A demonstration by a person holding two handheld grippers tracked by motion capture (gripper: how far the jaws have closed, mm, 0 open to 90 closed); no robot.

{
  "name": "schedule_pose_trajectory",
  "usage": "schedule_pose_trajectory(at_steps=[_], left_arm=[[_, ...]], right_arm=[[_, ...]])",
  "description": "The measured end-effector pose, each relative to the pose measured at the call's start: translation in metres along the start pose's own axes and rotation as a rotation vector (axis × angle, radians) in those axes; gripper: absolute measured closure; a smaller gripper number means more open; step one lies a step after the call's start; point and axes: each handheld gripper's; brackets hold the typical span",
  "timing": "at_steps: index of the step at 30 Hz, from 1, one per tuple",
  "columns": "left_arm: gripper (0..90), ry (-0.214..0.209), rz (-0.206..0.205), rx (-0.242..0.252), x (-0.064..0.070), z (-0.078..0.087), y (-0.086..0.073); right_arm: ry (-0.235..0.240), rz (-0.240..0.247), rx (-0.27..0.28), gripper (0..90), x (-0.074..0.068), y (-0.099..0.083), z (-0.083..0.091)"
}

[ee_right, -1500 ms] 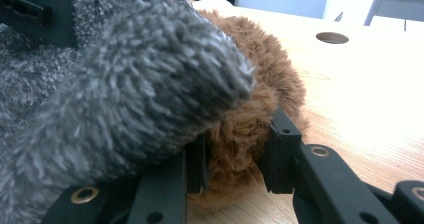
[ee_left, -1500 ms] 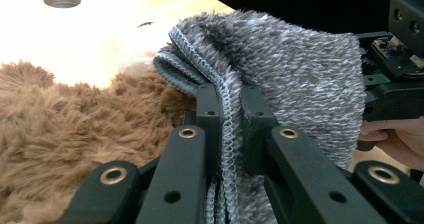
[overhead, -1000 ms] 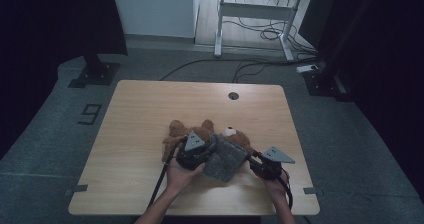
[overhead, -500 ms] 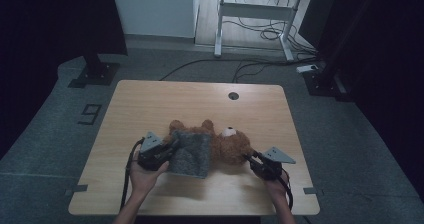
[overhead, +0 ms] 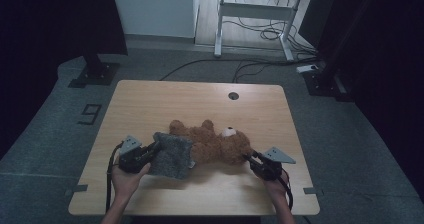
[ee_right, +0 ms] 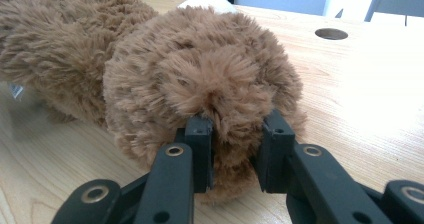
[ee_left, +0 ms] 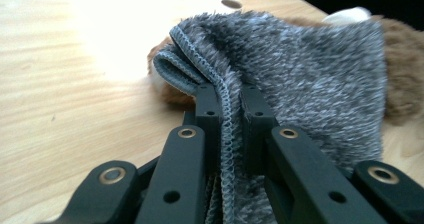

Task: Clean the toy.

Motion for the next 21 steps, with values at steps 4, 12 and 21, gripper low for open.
schedule_pose_trajectory(at_steps=[4, 12, 21], left_arm=[[81.4, -0.068, -0.027, 0.045, 0.018, 0.007, 0.011], [81.4, -0.265, -0.164, 0.113, 0.091, 0.004, 0.052], [81.2, -0.373, -0.247, 0.008, 0.164, -0.062, 0.079]], right_arm=[[0.0, -0.002, 0.0, 71.8, 0.0, 0.0, 0.0], [0.001, -0.004, 0.0, 71.9, 0.0, 0.0, -0.001], [0.005, -0.005, -0.003, 71.9, 0.001, 0.0, -0.001]])
Point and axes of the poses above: each handheld gripper's, and its own axes: z roughly backward along the jaws, y roughly out of its top, x roughly to its right, and after that the axes turned 11 degrees about -x, right-handed
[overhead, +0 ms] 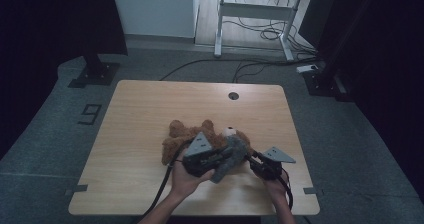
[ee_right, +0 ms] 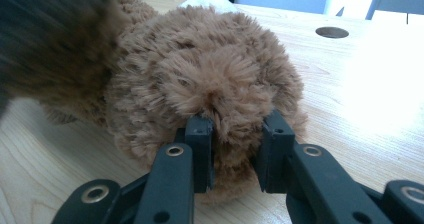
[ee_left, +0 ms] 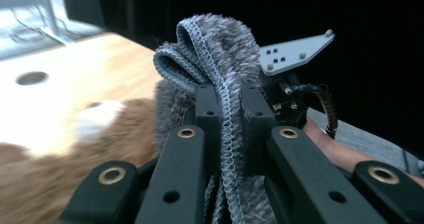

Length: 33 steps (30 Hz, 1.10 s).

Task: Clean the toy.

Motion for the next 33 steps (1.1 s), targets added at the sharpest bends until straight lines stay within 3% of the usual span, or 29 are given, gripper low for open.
schedule_pose_trajectory(at_steps=[1, 5, 11, 16, 21, 27, 29, 33], left_arm=[[81.3, -0.004, 0.018, -0.03, -0.003, -0.018, 0.0], [81.2, 0.041, 0.036, -0.093, -0.011, -0.043, -0.005], [81.2, 0.043, 0.066, -0.108, -0.021, -0.046, -0.017], [81.2, 0.042, 0.087, -0.094, -0.026, -0.037, -0.024], [81.2, 0.08, 0.107, -0.08, -0.037, -0.015, -0.036], [81.2, 0.141, 0.157, -0.071, -0.06, 0.011, -0.054], [81.2, 0.165, 0.203, -0.061, -0.077, 0.027, -0.068], [81.2, 0.193, 0.229, -0.042, -0.089, 0.046, -0.08]], right_arm=[[0.001, 0.0, 0.001, 71.9, 0.0, 0.0, 0.0], [0.001, 0.003, -0.002, 71.8, 0.0, 0.0, 0.0], [-0.001, 0.004, -0.003, 71.9, 0.0, 0.0, 0.0], [-0.001, 0.008, -0.003, 71.9, 0.001, 0.0, 0.0], [0.0, 0.009, -0.005, 71.9, 0.001, -0.001, 0.0], [0.001, 0.007, -0.003, 71.9, 0.002, -0.001, 0.0], [0.002, 0.006, -0.005, 71.9, 0.002, -0.002, 0.0], [0.001, 0.002, -0.002, 71.9, 0.003, -0.002, 0.0]])
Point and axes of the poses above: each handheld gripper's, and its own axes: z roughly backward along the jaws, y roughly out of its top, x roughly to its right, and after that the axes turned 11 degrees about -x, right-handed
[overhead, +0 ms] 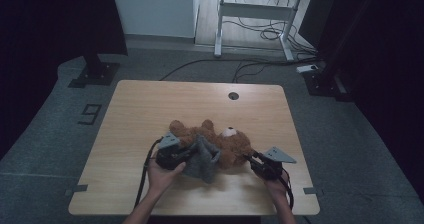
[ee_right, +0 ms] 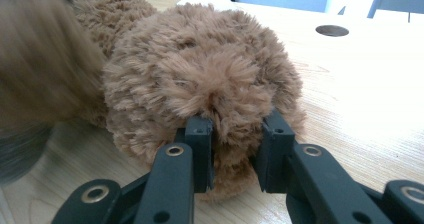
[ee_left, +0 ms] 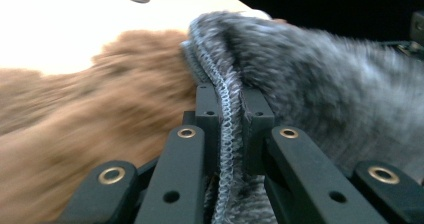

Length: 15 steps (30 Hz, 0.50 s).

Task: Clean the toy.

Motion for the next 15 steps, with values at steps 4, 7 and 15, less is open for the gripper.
schedule_pose_trajectory(at_steps=[4, 7, 15], left_arm=[[81.2, 0.016, 0.066, 0.026, -0.03, 0.022, -0.014], [81.2, 0.031, 0.092, 0.026, -0.043, 0.03, -0.023], [81.1, 0.061, 0.138, 0.043, -0.058, 0.042, -0.035]], right_arm=[[0.0, 0.001, -0.001, 72.0, 0.0, -0.001, 0.0], [0.002, 0.0, 0.003, 72.0, 0.0, -0.001, 0.0], [0.003, -0.001, 0.003, 72.0, 0.0, -0.001, 0.0]])
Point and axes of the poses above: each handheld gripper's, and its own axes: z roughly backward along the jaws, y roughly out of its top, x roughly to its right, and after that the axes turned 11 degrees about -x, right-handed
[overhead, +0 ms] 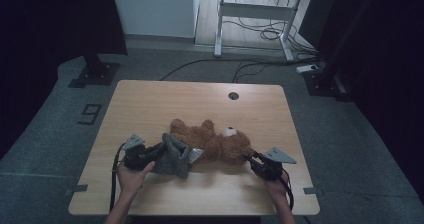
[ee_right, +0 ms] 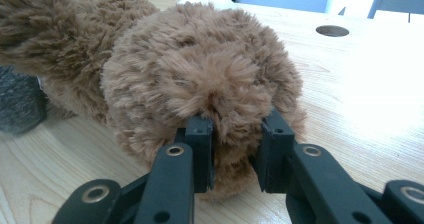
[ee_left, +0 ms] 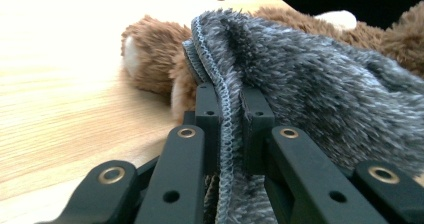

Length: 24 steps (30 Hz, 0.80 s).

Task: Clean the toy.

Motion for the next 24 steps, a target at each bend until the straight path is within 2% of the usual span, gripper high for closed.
schedule_pose_trajectory(at_steps=[2, 5, 6, 7, 11, 12, 13, 14, 15, 17, 18, 19, 22, 24], left_arm=[[81.2, -0.012, 0.005, 0.008, 0.001, 0.002, 0.001], [81.3, -0.036, -0.044, 0.021, 0.021, 0.006, 0.009], [81.2, -0.036, -0.044, 0.021, 0.021, 0.006, 0.009], [81.3, -0.079, -0.063, 0.032, 0.034, 0.004, 0.016], [81.3, -0.166, -0.113, 0.056, 0.066, -0.003, 0.034], [81.3, -0.166, -0.113, 0.056, 0.066, -0.003, 0.034], [81.4, -0.219, -0.134, 0.067, 0.084, -0.007, 0.044], [81.4, -0.219, -0.134, 0.067, 0.084, -0.007, 0.044], [81.4, -0.265, -0.163, 0.07, 0.104, -0.012, 0.055], [81.4, -0.295, -0.199, 0.067, 0.124, -0.019, 0.066], [81.4, -0.295, -0.199, 0.067, 0.124, -0.019, 0.066], [81.3, -0.327, -0.233, 0.05, 0.144, -0.028, 0.074], [81.4, -0.346, -0.279, 0.017, 0.17, -0.045, 0.081], [81.4, -0.345, -0.296, -0.01, 0.182, -0.059, 0.083]], right_arm=[[-0.001, 0.001, 0.0, 72.0, 0.0, 0.0, 0.0], [-0.004, 0.001, -0.001, 72.2, 0.0, 0.0, 0.0], [-0.005, 0.001, -0.003, 72.2, 0.0, 0.0, 0.0], [-0.005, 0.001, -0.003, 72.3, 0.0, 0.0, 0.0], [-0.006, 0.0, -0.003, 72.3, -0.001, 0.001, 0.0], [-0.006, 0.0, -0.003, 72.3, -0.001, 0.001, 0.0], [-0.005, 0.0, -0.002, 72.3, -0.001, 0.001, 0.0], [-0.005, 0.0, -0.002, 72.3, -0.001, 0.001, 0.0], [-0.004, -0.002, 0.0, 72.4, 0.0, 0.001, 0.0], [-0.003, -0.001, 0.0, 72.4, 0.0, 0.001, 0.0], [-0.003, -0.002, 0.0, 72.4, 0.0, 0.001, 0.0], [-0.003, -0.002, 0.0, 72.4, 0.0, 0.001, 0.0], [-0.002, 0.001, -0.002, 72.4, 0.0, 0.001, 0.0], [0.0, -0.001, -0.001, 72.4, 0.0, 0.001, 0.0]])
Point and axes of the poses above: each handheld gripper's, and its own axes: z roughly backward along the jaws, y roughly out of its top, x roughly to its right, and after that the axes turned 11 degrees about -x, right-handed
